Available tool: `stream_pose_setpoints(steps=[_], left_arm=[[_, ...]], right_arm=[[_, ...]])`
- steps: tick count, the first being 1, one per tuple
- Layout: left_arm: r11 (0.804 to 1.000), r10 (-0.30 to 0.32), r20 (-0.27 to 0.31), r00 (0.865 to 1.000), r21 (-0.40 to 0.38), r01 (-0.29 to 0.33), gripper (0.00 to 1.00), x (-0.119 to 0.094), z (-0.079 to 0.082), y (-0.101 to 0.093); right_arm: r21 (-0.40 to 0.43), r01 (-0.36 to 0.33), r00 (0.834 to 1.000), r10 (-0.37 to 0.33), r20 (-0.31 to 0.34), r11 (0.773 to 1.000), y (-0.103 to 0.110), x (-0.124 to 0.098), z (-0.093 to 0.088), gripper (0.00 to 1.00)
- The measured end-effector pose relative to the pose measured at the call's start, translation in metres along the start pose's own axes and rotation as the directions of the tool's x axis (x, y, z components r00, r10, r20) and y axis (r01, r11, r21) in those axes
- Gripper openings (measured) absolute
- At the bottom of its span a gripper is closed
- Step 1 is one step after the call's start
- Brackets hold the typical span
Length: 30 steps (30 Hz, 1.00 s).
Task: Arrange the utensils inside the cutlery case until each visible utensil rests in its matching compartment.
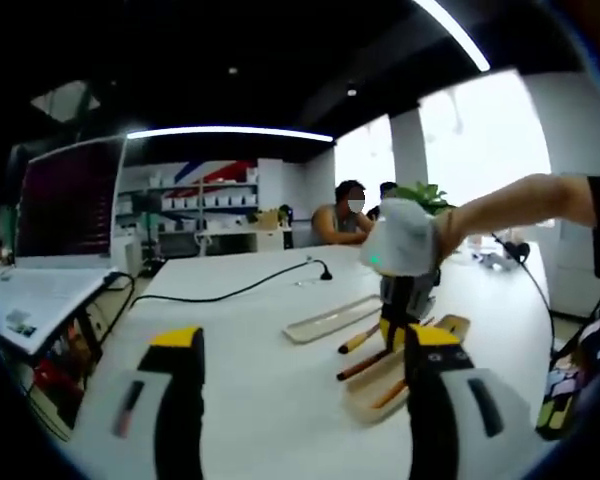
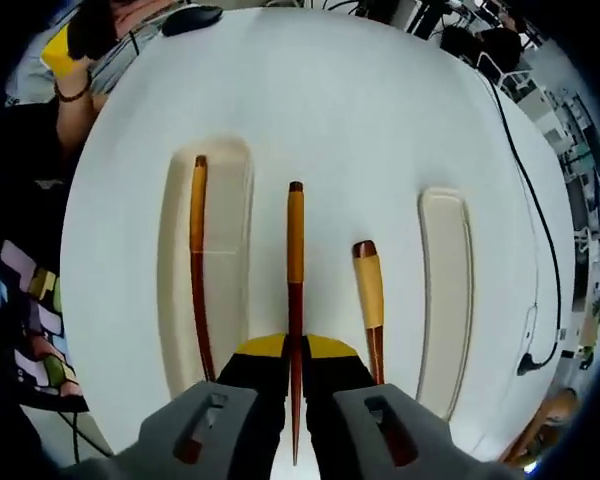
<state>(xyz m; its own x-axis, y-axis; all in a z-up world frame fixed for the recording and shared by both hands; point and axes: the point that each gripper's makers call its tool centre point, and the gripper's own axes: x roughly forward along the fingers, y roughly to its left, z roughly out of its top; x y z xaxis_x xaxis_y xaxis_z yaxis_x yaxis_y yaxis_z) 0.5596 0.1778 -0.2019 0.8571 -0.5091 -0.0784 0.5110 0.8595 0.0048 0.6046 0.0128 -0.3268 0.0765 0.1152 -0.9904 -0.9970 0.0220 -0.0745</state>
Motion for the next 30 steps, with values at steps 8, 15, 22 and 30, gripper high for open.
stream_pose_setpoints(steps=[8,15,22,30], left_arm=[[1.0,-0.014,0.005,1.0,-0.008,0.014,0.87,0.003,0.001,0.0],[1.0,-0.019,0.028,0.999,-0.001,0.019,0.87,0.0,0.009,-0.001],[1.0,-0.016,0.013,1.0,-0.002,0.016,0.87,0.003,0.005,0.002],[1.0,-0.02,0.018,1.0,-0.003,0.02,0.87,0.004,0.007,0.0]], right_arm=[[0.023,0.049,0.998,-0.05,0.032,0.999,-0.01,-0.017,-0.003,0.01],[0.008,0.079,0.997,-0.079,0.024,0.997,-0.003,-0.037,-0.002,0.01],[0.001,0.078,0.996,-0.078,0.034,0.997,0.018,-0.056,0.001,0.01],[0.004,0.055,0.998,-0.055,0.029,0.998,0.048,-0.049,0.004,0.01]])
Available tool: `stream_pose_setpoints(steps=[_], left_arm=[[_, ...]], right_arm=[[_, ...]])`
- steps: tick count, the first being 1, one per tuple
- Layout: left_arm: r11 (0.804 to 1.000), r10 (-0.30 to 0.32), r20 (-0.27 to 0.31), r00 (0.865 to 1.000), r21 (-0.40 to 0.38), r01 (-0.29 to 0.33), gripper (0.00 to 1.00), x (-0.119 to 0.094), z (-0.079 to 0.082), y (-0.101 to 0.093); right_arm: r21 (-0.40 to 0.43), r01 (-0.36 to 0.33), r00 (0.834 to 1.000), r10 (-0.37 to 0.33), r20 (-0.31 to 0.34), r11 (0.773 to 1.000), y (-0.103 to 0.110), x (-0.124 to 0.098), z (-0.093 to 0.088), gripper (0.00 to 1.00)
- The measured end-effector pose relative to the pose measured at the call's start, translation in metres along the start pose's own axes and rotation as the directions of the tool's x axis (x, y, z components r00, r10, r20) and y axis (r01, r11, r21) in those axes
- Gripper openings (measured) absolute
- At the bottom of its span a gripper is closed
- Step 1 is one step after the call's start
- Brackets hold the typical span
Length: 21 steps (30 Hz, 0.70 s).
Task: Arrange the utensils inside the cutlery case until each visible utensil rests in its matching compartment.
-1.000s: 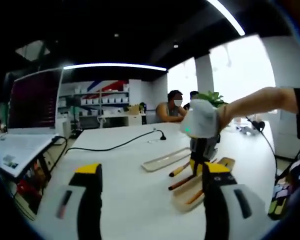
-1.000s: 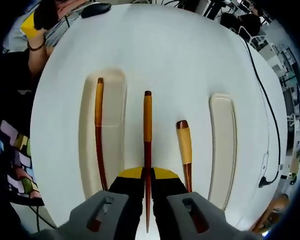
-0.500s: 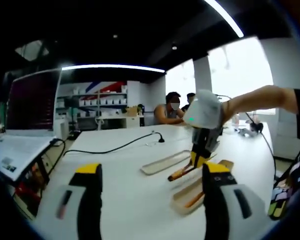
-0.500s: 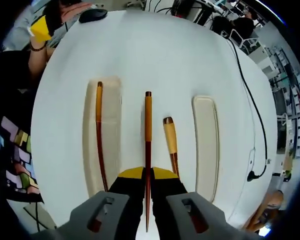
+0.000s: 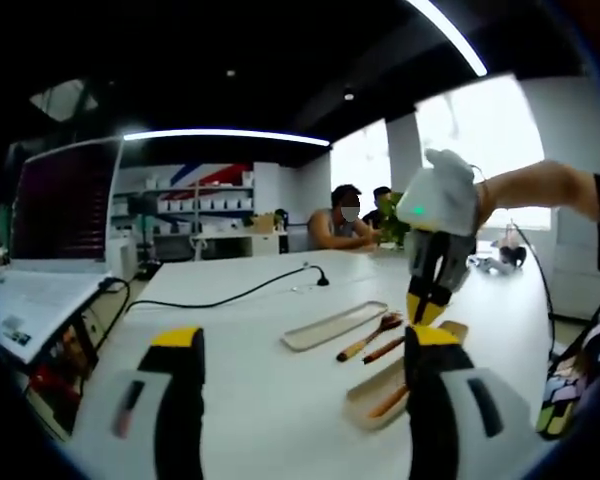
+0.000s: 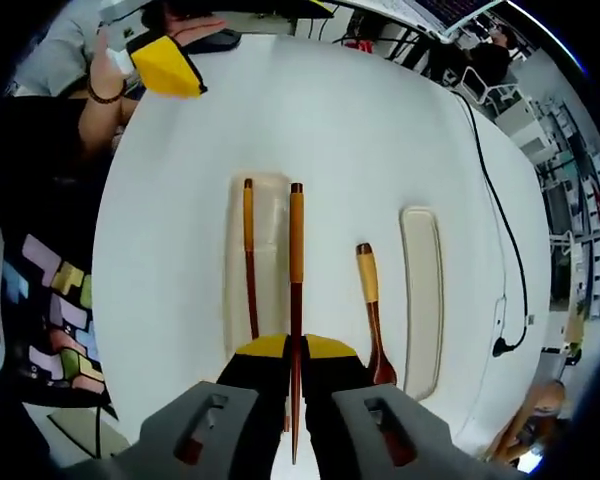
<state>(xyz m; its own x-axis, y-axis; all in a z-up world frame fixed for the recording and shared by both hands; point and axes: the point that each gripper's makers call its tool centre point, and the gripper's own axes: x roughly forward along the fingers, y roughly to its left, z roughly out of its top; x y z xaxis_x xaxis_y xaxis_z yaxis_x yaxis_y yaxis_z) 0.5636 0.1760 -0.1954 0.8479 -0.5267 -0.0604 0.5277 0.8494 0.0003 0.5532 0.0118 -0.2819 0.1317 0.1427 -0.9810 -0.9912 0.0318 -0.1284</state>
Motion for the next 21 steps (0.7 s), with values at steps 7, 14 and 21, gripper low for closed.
stream_pose_setpoints(steps=[7,14,21], left_arm=[[1.0,0.01,0.001,1.0,0.002,-0.01,0.86,-0.002,0.001,0.003],[1.0,0.015,-0.006,1.0,0.004,-0.015,0.86,-0.001,0.0,0.004],[1.0,0.013,-0.006,1.0,0.004,-0.013,0.86,-0.001,0.0,0.004]], right_arm=[[-0.006,-0.056,0.998,0.056,-0.014,0.998,0.011,0.011,0.006,0.02],[-0.006,-0.065,0.998,0.065,-0.022,0.998,0.007,0.02,0.009,0.02],[-0.003,-0.06,0.998,0.06,-0.02,0.998,0.001,0.03,0.012,0.02]])
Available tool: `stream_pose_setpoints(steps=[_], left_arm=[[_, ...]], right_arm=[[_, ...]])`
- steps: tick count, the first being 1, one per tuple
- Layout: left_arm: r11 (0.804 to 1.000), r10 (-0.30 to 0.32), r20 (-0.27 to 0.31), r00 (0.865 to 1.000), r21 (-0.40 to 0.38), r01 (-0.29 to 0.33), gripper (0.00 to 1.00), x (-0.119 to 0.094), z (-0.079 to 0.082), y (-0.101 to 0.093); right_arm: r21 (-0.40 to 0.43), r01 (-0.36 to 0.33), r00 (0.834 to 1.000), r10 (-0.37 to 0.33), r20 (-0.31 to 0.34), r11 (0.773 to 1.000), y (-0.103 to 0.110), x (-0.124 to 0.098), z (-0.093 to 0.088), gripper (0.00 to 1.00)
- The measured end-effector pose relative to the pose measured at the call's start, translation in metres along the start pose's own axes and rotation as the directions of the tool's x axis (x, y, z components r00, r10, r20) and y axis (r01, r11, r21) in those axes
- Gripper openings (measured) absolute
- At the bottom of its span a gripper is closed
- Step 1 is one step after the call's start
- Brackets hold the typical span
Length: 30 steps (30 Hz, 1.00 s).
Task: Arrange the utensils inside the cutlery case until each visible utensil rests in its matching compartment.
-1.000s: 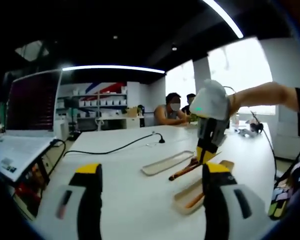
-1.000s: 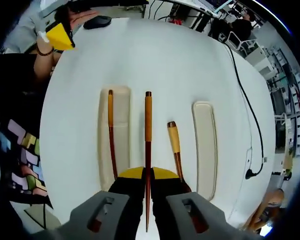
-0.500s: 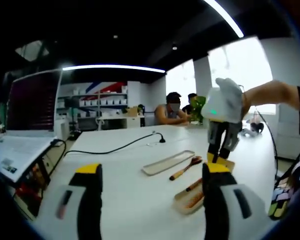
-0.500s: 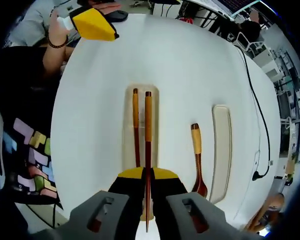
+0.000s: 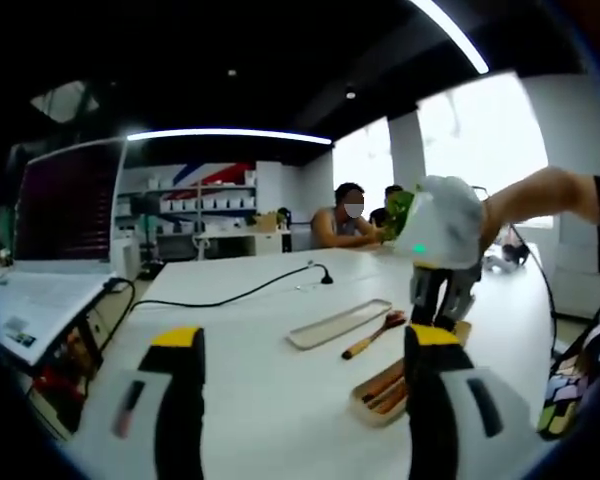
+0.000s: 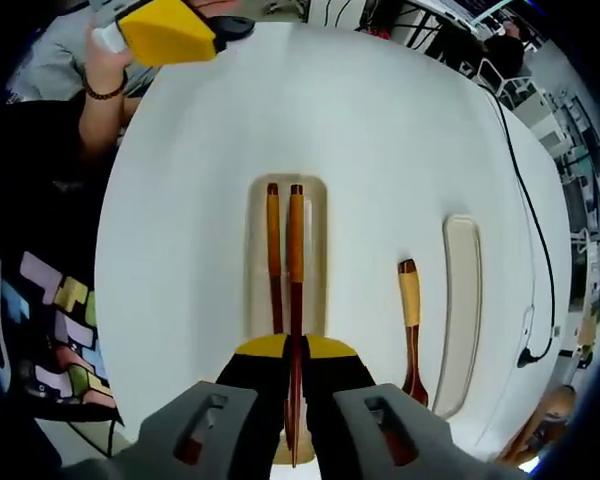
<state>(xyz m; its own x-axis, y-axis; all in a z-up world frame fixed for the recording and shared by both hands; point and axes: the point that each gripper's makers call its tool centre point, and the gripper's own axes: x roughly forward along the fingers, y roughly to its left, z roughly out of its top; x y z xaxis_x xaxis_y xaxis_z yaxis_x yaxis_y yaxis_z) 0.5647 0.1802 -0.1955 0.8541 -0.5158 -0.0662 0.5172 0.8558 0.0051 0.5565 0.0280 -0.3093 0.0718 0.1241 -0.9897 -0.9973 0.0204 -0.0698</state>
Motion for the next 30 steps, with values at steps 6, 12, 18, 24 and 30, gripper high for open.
stream_pose_setpoints(steps=[6,12,18,24,30], left_arm=[[1.0,0.007,-0.005,1.0,-0.002,-0.007,0.86,0.0,-0.001,0.003],[1.0,0.01,0.0,1.0,-0.002,-0.01,0.86,-0.002,0.0,0.004],[1.0,0.004,-0.006,1.0,-0.003,-0.004,0.86,-0.001,-0.002,0.003],[1.0,-0.001,-0.002,1.0,-0.011,0.001,0.87,-0.001,-0.001,0.004],[1.0,0.002,-0.005,1.0,-0.013,-0.002,0.86,-0.001,-0.003,0.005]], right_arm=[[0.025,-0.02,1.0,0.02,0.0,0.999,0.0,0.005,0.0,0.02],[0.039,-0.034,0.999,0.034,0.013,0.999,0.001,0.011,0.002,0.03],[0.045,-0.048,0.999,0.047,0.021,0.998,0.003,0.01,0.003,0.03],[0.021,-0.05,0.999,0.05,0.003,0.999,0.003,0.01,0.008,0.05],[0.011,-0.036,0.999,0.036,0.019,0.999,0.004,0.001,0.015,0.08]])
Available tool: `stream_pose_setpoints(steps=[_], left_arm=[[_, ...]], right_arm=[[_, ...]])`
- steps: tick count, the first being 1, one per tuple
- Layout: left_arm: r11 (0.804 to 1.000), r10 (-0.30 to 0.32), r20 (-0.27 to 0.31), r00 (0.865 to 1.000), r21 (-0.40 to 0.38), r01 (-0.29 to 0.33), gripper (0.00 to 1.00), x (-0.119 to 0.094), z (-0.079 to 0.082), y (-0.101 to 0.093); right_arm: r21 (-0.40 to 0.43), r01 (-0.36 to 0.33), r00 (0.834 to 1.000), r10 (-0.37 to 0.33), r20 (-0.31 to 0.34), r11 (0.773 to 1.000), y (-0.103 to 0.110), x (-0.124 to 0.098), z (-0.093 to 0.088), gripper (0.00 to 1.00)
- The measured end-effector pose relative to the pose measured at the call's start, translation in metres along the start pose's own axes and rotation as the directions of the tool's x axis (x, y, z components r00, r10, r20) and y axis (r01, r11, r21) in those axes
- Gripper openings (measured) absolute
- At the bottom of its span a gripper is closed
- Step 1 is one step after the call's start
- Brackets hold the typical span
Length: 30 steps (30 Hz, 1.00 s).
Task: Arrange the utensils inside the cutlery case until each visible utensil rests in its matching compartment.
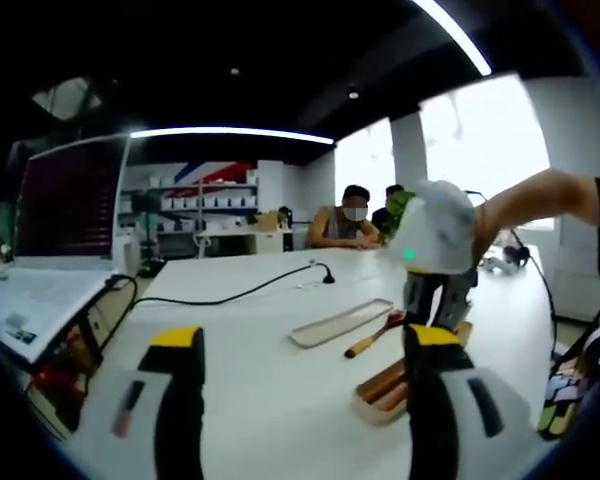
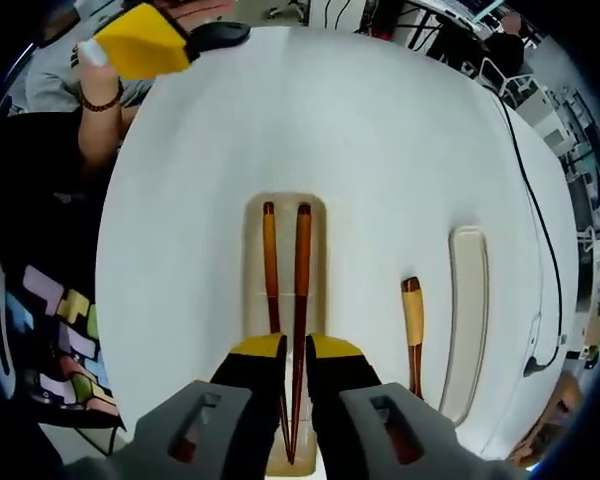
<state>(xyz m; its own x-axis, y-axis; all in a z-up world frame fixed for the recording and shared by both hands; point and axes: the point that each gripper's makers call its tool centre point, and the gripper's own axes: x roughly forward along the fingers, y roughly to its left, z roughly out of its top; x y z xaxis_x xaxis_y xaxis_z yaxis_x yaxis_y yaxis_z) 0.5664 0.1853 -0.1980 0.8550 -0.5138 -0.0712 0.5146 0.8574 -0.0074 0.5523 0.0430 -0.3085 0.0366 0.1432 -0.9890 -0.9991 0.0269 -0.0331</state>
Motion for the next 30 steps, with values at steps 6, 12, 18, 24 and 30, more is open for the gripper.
stream_pose_setpoints(steps=[6,12,18,24,30], left_arm=[[0.999,-0.034,0.04,0.999,-0.018,0.035,0.86,-0.001,0.008,-0.008],[0.996,-0.013,0.174,0.985,-0.085,0.028,0.87,-0.002,0.029,-0.005],[0.986,-0.052,0.242,0.969,-0.143,0.089,0.87,-0.011,0.042,-0.007],[0.988,-0.059,0.212,0.975,-0.126,0.087,0.87,-0.004,0.035,-0.01],[0.983,-0.114,0.186,0.976,-0.12,0.138,0.87,0.013,0.035,-0.027]], right_arm=[[0.004,0.013,1.0,-0.013,0.01,1.0,-0.001,-0.011,0.002,0.12],[0.018,0.004,1.0,-0.005,0.029,1.0,-0.001,-0.025,0.002,0.14],[0.052,0.043,0.995,-0.047,0.09,0.998,-0.012,-0.04,0.008,0.15],[0.059,0.074,0.993,-0.079,0.09,0.995,-0.019,-0.046,-0.005,0.15],[0.121,0.143,0.98,-0.157,0.121,0.982,-0.038,-0.056,-0.023,0.15]])
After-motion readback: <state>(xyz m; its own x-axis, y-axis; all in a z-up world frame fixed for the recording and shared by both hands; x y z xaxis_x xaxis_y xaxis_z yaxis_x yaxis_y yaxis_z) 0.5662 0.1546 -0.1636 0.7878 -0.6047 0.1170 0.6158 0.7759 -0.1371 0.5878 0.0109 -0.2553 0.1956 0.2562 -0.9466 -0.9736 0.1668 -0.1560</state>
